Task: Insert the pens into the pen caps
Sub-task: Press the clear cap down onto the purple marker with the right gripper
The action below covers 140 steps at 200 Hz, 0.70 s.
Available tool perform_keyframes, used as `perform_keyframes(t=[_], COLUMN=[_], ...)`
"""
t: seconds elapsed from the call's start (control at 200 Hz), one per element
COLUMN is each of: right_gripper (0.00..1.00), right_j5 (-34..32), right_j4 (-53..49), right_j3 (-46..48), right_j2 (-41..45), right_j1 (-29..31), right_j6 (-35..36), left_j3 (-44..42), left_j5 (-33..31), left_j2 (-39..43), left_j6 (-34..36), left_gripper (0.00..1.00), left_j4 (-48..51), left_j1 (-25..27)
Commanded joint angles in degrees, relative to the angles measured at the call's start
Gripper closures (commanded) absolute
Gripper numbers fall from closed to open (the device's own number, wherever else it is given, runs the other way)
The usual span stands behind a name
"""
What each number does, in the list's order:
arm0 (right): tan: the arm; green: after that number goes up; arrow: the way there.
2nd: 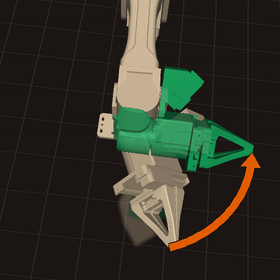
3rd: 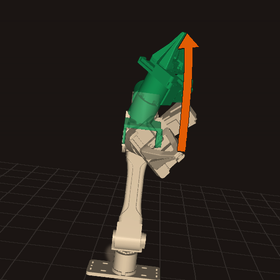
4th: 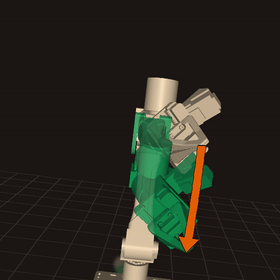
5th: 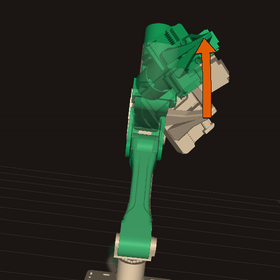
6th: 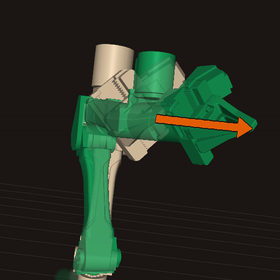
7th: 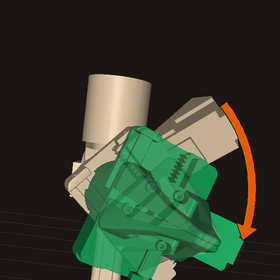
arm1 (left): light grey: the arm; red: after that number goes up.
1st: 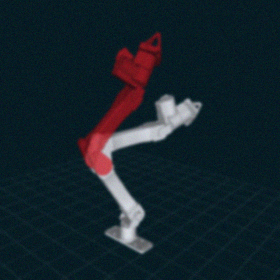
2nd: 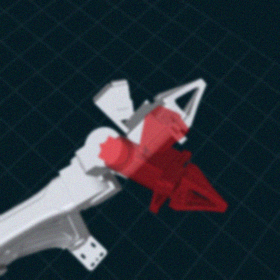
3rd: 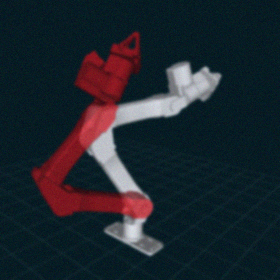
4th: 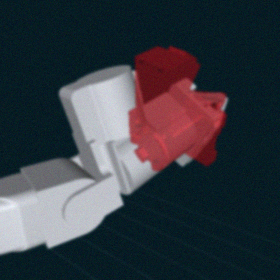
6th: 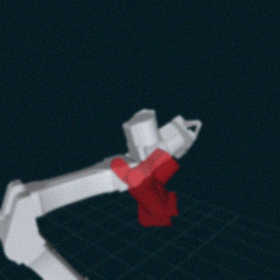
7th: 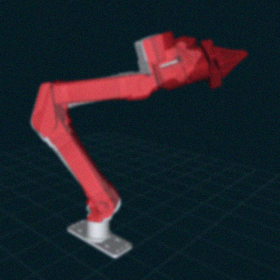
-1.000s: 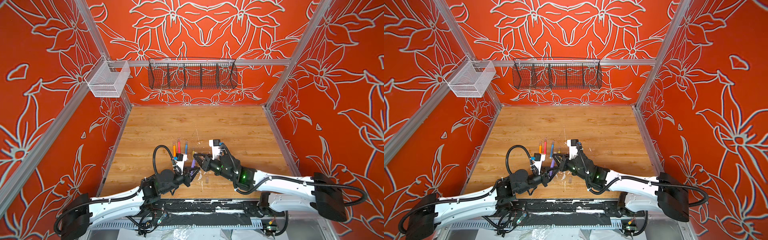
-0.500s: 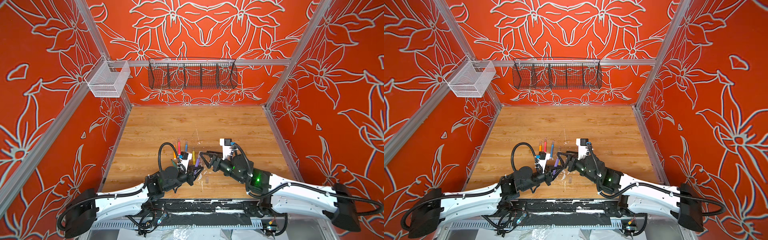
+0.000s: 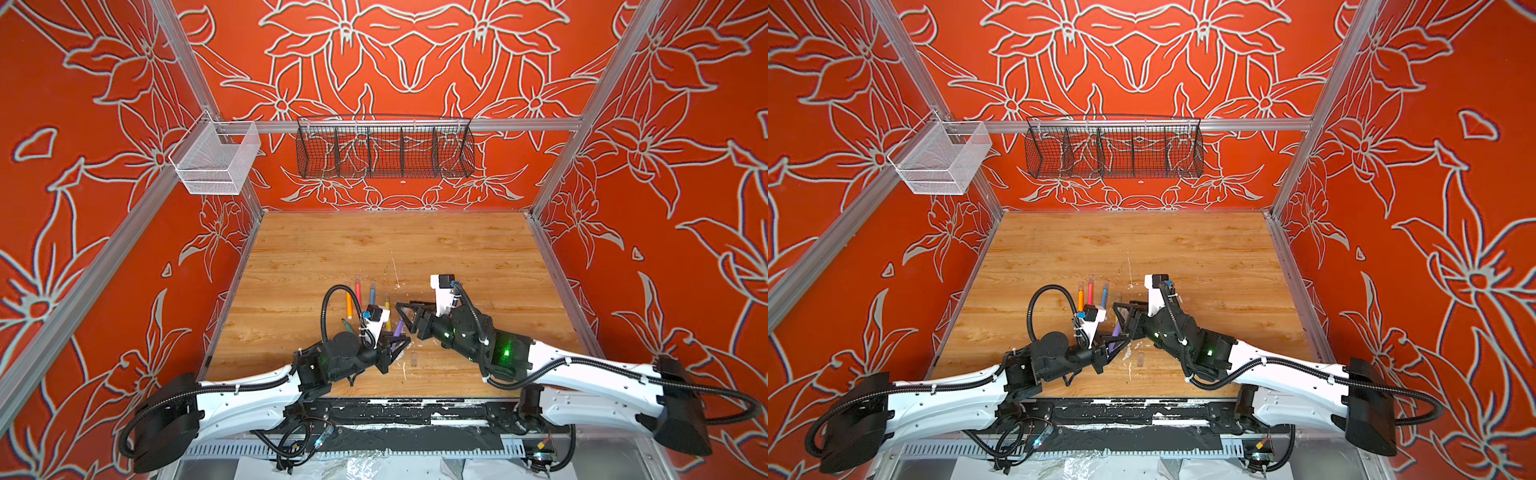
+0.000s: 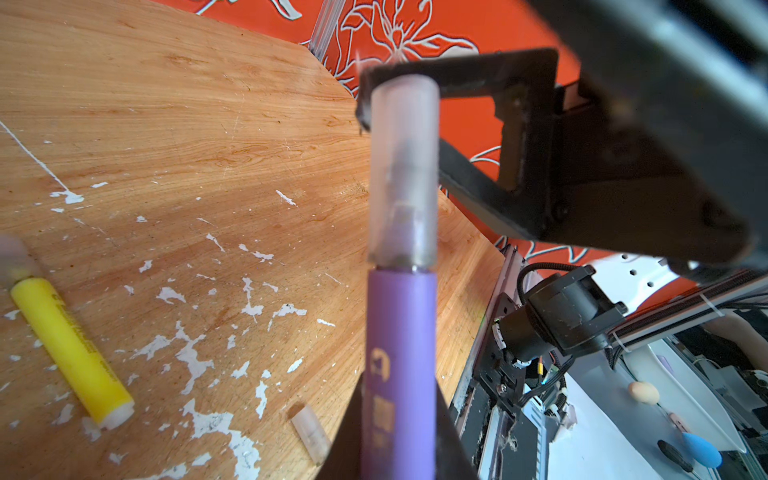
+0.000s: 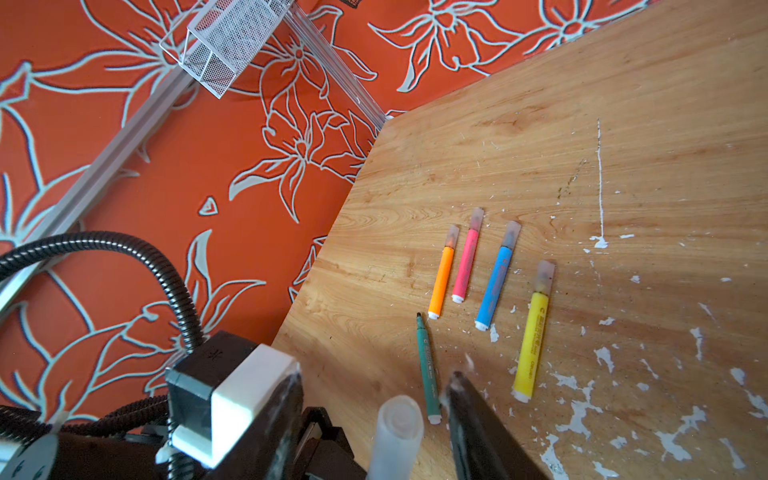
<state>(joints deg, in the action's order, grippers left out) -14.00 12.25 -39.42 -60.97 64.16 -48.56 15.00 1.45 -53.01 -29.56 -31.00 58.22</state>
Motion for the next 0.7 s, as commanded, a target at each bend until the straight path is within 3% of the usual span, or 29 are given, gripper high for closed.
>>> perform_keyframes(t=[0.0,0.19,0.435,0.696], right_gripper=[0.49,0.67,1.00,1.00], right_j5=[-0.9,-0.5,0.7,2.2], right_j4=[0.1,-0.7,-0.9,1.0], right_j3=[-2.7,-4.0,-3.6,-1.9], right_j2=[-1.7,-3.8,-5.8,-8.5], right_j1=[-0.3,-0.3,-0.1,1.2], right_j6=[0.3,0.1,-0.7,-0.5], left_j3=[1.8,1.7,1.8,5.0], left_j5=[0.8,0.7,-1.0,-6.1], left_j2=[-0.4,-0.3,-1.0,-2.8], left_j6=[0.8,0.9,0.9,3.3], left_gripper=[1.00,1.00,1.00,1.00], left_j4=[-2.7,-2.6,-2.9,-3.5], left_j1=[-0.3,-0.3,-0.3,-1.0])
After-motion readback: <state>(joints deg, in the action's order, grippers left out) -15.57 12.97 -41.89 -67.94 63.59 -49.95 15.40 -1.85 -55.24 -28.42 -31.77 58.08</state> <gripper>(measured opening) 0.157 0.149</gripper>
